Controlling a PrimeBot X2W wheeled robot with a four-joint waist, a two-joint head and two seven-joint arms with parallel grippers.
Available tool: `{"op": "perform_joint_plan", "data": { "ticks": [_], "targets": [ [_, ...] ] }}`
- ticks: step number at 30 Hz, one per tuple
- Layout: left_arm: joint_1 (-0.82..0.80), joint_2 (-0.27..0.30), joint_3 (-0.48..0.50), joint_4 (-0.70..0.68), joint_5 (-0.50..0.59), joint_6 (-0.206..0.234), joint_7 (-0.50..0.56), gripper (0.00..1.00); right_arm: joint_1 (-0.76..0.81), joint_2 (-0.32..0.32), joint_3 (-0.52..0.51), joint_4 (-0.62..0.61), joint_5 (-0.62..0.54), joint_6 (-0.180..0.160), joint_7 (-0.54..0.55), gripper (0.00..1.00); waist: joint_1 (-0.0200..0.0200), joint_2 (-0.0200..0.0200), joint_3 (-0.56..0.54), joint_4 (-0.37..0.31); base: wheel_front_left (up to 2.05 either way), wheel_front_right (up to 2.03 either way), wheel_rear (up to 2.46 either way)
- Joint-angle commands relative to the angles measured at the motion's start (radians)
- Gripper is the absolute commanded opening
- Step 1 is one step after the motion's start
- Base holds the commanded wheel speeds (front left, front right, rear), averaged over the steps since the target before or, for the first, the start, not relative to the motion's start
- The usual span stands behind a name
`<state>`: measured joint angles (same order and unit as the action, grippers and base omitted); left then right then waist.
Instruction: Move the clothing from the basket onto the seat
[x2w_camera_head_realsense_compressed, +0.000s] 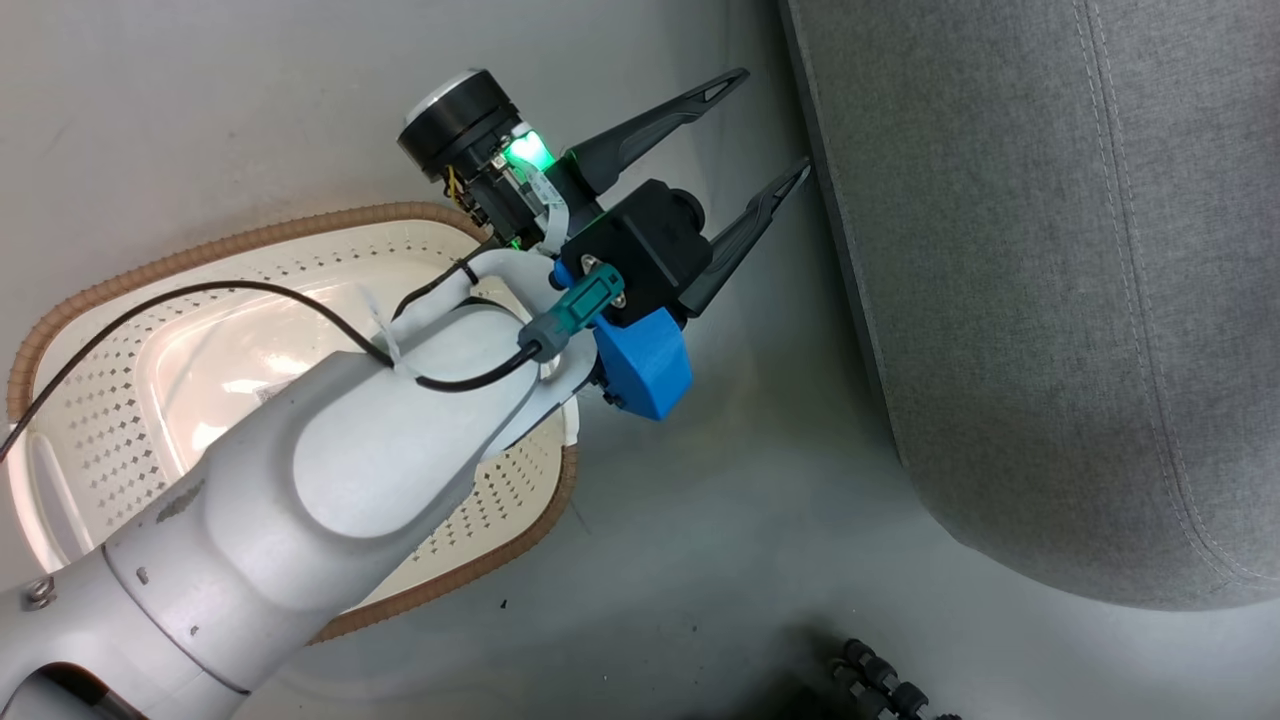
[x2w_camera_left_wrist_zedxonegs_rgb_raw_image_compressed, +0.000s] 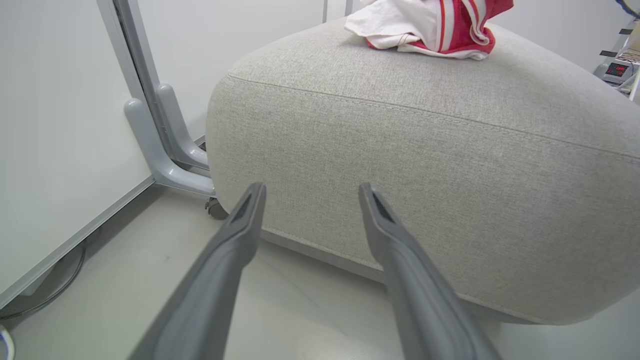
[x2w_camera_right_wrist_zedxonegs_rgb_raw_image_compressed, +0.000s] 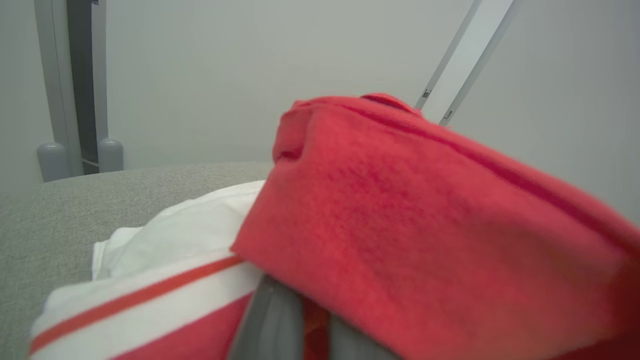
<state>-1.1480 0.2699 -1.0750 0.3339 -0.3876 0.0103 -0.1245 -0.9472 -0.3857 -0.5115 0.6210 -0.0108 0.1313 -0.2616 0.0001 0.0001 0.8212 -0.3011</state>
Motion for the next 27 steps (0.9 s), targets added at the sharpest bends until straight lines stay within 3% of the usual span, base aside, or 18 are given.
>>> {"op": "perform_joint_plan", "data": {
  "ticks": [1,2,3,5,18,27],
  "targets": [
    [-0.012,0.005,-0.002,-0.004,-0.006,0.004,-0.003,1.00,0.014,0.005,-0.002,0.006,-0.007,-0.001,-0.005,0.00,-0.0001,-0.0001,-0.002,0.000,0.00,0.00,0.00],
    [-0.011,0.006,-0.002,-0.003,-0.008,0.005,-0.004,1.00,0.015,0.006,-0.002,0.008,-0.007,-0.001,-0.005,0.00,-0.0001,-0.0001,-0.004,0.000,0.00,0.00,0.00],
    [-0.011,0.008,-0.003,-0.002,-0.007,0.006,-0.004,1.00,0.015,0.007,-0.005,0.003,-0.004,-0.001,-0.005,0.17,-0.0001,-0.0001,-0.006,-0.001,0.00,0.00,0.00],
    [-0.008,0.007,-0.004,0.001,-0.008,0.007,-0.007,1.00,0.025,0.011,-0.010,-0.015,-0.004,-0.001,-0.005,1.00,-0.0001,-0.0001,-0.015,-0.003,0.00,0.00,0.00],
    [0.076,-0.022,0.002,0.052,-0.055,0.026,-0.081,1.00,0.265,0.069,0.012,-0.157,0.014,-0.001,-0.005,1.00,-0.0001,-0.0001,-0.183,-0.005,0.00,0.00,0.00],
    [0.225,-0.028,0.094,0.103,-0.136,0.072,-0.138,1.00,0.436,0.106,0.089,-0.315,0.010,-0.001,-0.003,1.00,-0.0001,-0.0001,-0.387,0.044,0.00,0.00,0.00]
  ]
}}
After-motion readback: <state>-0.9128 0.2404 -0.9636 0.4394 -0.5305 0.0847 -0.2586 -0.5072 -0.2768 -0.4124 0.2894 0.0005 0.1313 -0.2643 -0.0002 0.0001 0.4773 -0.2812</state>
